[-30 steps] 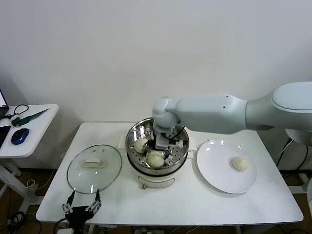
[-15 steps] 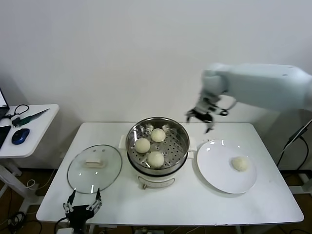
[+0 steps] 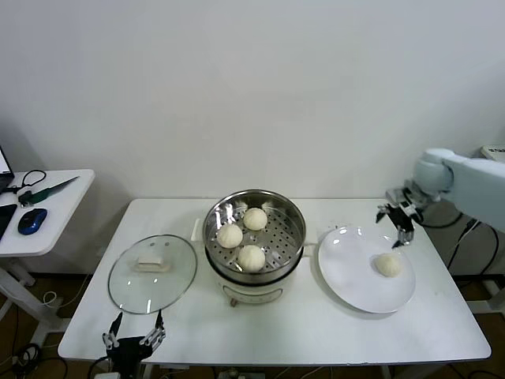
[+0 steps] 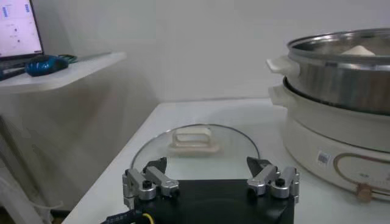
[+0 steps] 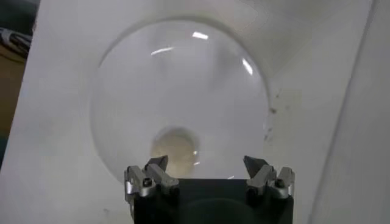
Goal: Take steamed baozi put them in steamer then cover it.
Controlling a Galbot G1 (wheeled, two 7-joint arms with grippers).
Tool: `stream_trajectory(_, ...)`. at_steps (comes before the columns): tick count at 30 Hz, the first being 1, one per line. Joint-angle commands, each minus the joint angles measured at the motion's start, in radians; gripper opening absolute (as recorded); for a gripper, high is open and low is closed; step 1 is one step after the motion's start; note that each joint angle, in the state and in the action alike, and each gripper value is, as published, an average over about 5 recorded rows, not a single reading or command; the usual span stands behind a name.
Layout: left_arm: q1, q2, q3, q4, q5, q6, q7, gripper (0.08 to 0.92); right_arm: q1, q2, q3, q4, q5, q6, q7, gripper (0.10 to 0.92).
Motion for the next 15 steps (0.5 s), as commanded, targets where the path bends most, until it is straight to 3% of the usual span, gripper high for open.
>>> stream_trajectory(1,0.004,-0.005,-0.001,0.007,0.01,-0.001,-0.003,0.823,-0.345,-0.065,0.285,-0.111,-0.105,-0.086,0.019,0.823)
stream_trajectory(15,0.007,-0.005,-0.001,0.015,0.012,-0.001,-0.005,0.823,-0.427,0.039,0.402,-0.212,-0.12,-0.081,0.079,0.823)
